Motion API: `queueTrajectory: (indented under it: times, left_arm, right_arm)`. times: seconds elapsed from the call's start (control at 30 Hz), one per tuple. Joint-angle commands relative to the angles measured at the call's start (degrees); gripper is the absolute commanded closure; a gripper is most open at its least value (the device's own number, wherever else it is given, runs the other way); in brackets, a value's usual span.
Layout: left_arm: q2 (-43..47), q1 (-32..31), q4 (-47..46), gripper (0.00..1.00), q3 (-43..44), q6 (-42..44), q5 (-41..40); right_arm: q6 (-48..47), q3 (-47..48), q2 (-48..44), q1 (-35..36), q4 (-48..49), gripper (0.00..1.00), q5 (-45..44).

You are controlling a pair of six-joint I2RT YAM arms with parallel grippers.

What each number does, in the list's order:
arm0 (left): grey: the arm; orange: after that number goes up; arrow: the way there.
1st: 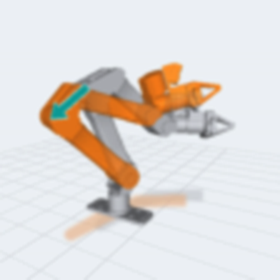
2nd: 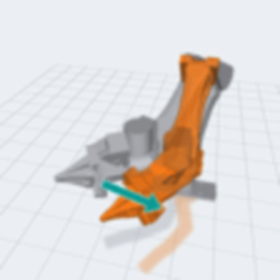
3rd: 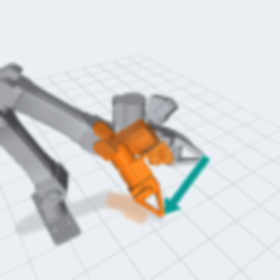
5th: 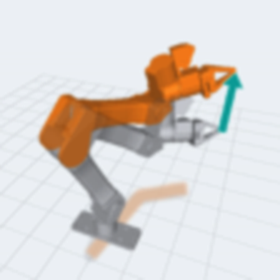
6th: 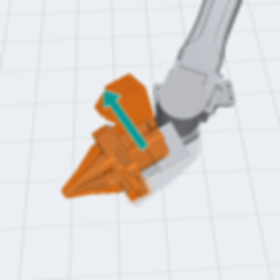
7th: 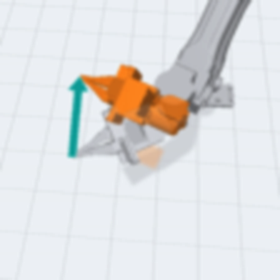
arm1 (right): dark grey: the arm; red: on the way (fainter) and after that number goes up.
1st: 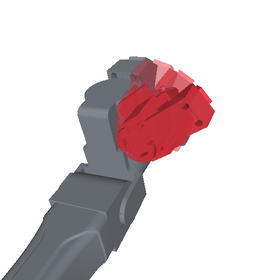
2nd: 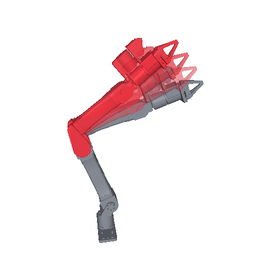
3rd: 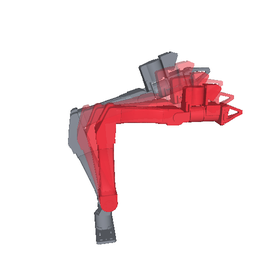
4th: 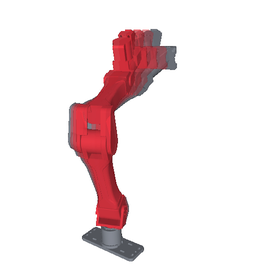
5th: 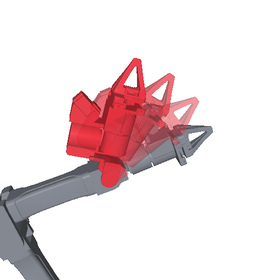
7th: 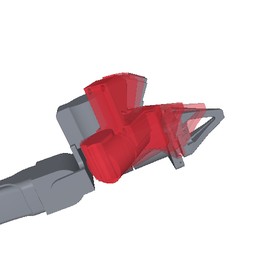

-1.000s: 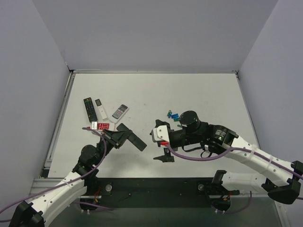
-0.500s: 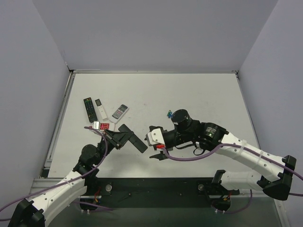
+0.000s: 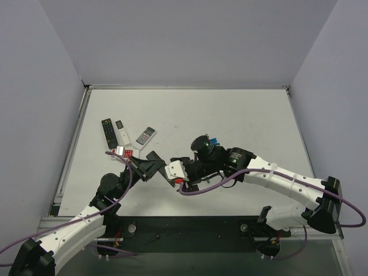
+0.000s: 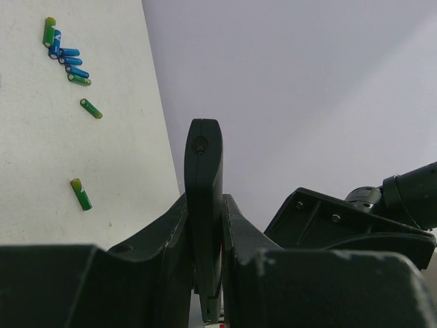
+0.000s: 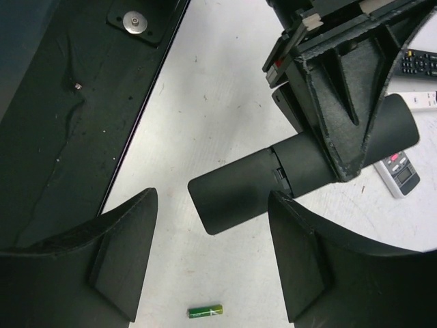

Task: Load the batteries into the remote control
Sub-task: Load the battery cover into the remote control.

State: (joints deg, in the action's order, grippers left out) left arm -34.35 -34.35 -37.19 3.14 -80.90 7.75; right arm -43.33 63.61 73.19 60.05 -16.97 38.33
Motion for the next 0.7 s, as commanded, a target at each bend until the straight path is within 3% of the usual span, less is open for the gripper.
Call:
queueTrajectory:
  times: [0.0,0.67]
  left_arm:
    - [0.0,0.2,-3.9,1.00,3.4,-0.9,1.3]
    - [0.3,0.2,-6.4,1.00,3.6,-5.5,2.2]
  right_arm:
    - [-3.2,0.2,1.8,2.0,-0.2,0.40,-3.8]
    - [-5.3,-0.9,6.2,5.3,-1.7,0.52,-12.7]
